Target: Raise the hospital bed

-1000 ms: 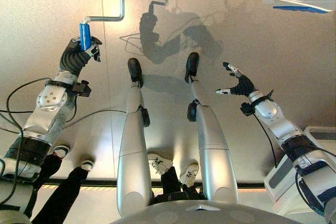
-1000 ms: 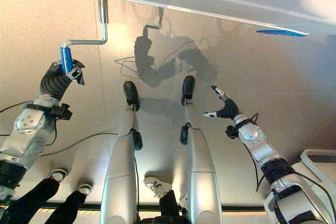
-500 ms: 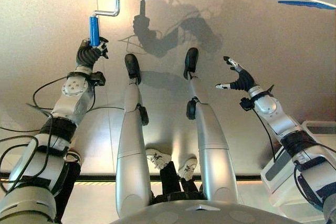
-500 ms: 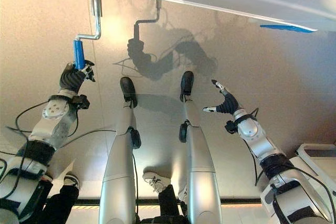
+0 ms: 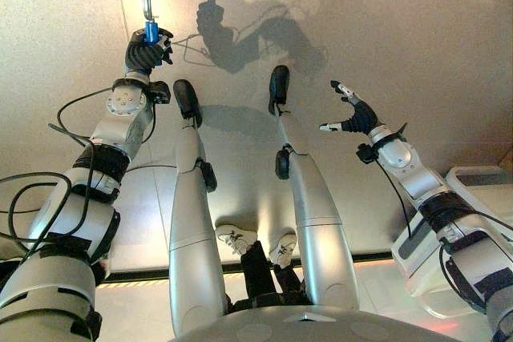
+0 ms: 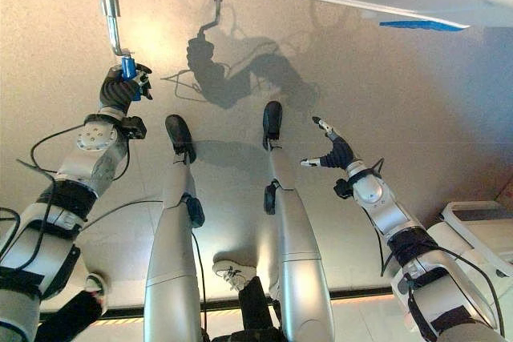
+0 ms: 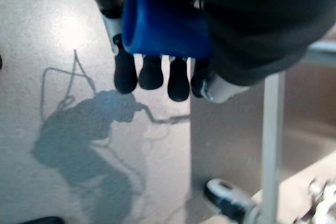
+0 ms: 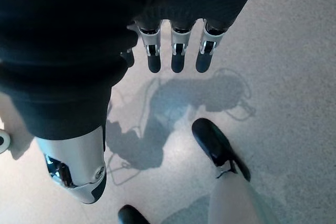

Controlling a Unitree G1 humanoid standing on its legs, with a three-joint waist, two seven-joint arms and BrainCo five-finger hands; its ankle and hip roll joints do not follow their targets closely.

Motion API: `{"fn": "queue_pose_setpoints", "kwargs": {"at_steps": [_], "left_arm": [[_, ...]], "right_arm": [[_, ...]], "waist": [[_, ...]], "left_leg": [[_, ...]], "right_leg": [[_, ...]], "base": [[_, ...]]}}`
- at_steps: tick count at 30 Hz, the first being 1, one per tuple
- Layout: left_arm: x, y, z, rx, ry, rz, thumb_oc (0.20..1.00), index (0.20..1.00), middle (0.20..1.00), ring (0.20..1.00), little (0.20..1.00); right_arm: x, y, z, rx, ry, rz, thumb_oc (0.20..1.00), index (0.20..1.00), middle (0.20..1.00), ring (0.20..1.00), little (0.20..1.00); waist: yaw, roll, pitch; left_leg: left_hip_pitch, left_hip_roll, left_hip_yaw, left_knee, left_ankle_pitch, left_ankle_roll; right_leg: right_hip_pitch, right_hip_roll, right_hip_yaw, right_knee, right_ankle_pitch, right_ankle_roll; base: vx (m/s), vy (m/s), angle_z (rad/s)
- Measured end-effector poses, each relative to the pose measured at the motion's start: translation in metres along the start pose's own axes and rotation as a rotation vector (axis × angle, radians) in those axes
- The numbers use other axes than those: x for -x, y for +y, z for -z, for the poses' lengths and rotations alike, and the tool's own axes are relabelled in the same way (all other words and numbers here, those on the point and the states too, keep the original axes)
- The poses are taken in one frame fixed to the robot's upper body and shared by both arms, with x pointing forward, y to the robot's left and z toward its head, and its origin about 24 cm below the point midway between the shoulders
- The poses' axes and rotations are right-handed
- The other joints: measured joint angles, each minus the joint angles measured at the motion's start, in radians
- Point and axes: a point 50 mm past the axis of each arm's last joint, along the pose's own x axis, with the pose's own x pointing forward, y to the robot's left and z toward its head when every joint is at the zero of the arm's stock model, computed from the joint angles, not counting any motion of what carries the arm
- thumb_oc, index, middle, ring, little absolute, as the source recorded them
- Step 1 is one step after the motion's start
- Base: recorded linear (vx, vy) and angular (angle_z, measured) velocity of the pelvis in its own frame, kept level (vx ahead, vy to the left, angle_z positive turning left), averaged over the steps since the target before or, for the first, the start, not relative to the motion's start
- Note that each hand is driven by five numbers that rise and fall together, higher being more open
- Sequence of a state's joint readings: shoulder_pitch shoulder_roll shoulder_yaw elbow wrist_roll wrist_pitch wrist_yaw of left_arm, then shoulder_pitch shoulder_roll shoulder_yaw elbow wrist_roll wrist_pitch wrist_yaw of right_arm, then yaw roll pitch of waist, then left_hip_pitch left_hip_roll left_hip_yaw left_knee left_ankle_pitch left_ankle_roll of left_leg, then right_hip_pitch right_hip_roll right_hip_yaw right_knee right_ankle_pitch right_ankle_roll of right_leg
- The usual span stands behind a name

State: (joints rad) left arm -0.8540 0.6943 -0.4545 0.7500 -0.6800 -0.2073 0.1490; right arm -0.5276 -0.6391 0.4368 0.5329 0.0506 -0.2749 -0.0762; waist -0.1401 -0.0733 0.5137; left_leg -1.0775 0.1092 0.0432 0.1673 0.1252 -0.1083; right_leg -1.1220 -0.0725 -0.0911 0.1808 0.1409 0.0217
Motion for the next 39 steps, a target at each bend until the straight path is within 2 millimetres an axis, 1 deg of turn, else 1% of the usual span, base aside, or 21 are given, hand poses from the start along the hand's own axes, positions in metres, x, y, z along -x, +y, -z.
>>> {"fn": "queue_pose_setpoints", "kwargs": {"at_steps": [2, 8, 16, 26, 30, 39], "left_arm": [[0.0, 0.0, 0.002, -0.004, 0.008, 0.001, 0.2, 0.2, 0.2, 0.2, 0.2], [-0.004, -0.006, -0.006, -0.031, -0.01, 0.028, 0.2, 0.2, 0.2, 0.2, 0.2], [-0.007, -0.016, -0.011, -0.089, -0.025, 0.069, 0.2, 0.2, 0.2, 0.2, 0.2], [-0.008, -0.027, -0.032, -0.116, -0.101, 0.135, 0.2, 0.2, 0.2, 0.2, 0.2], [-0.003, -0.034, -0.034, -0.127, -0.121, 0.183, 0.2, 0.2, 0.2, 0.2, 0.2], [0.007, -0.044, -0.039, -0.132, -0.157, 0.27, 0.2, 0.2, 0.2, 0.2, 0.2]], "right_arm": [[0.0, 0.001, 0.0, -0.001, 0.001, -0.004, 1.0, 1.0, 1.0, 1.0, 1.0], [0.0, 0.003, 0.0, 0.001, 0.002, -0.017, 1.0, 1.0, 1.0, 1.0, 1.0], [-0.001, 0.008, -0.001, 0.009, -0.003, -0.041, 1.0, 1.0, 1.0, 1.0, 1.0], [-0.001, 0.008, 0.0, 0.014, 0.006, -0.046, 1.0, 1.0, 1.0, 1.0, 1.0], [0.0, 0.008, 0.005, 0.016, 0.026, -0.05, 1.0, 1.0, 1.0, 1.0, 1.0], [0.0, 0.008, 0.003, 0.015, 0.019, -0.05, 1.0, 1.0, 1.0, 1.0, 1.0]], "waist": [[-0.007, 0.0, 0.0], [-0.011, 0.0, 0.0], [-0.014, 0.0, 0.0], [-0.017, 0.0, 0.0], [-0.015, 0.0, 0.0], [-0.009, 0.0, 0.0]], "left_leg": [[0.0, 0.0, 0.0, 0.0, 0.0, 0.0], [0.002, 0.0, 0.004, 0.002, 0.0, 0.0], [0.004, 0.002, 0.009, 0.003, 0.0, 0.0], [0.017, 0.002, 0.018, 0.003, 0.0, 0.0], [0.019, 0.002, 0.021, 0.002, 0.0, 0.0], [0.02, 0.001, 0.02, 0.002, 0.001, 0.001]], "right_leg": [[0.0, 0.0, 0.001, 0.0, 0.0, 0.0], [0.0, 0.001, 0.005, -0.002, 0.01, -0.005], [0.0, 0.004, 0.012, -0.006, 0.016, -0.007], [0.003, 0.005, 0.026, -0.004, 0.023, -0.007], [0.003, 0.004, 0.026, -0.004, 0.024, -0.007], [0.003, 0.002, 0.025, 0.0, 0.023, -0.006]], "base": [[0.0, 0.0, 0.0], [0.0, 0.0, 0.0], [0.0, -0.027, -0.01], [0.0, -0.008, 0.0], [0.0, 0.0, 0.0], [0.0, 0.0, 0.0]]}}
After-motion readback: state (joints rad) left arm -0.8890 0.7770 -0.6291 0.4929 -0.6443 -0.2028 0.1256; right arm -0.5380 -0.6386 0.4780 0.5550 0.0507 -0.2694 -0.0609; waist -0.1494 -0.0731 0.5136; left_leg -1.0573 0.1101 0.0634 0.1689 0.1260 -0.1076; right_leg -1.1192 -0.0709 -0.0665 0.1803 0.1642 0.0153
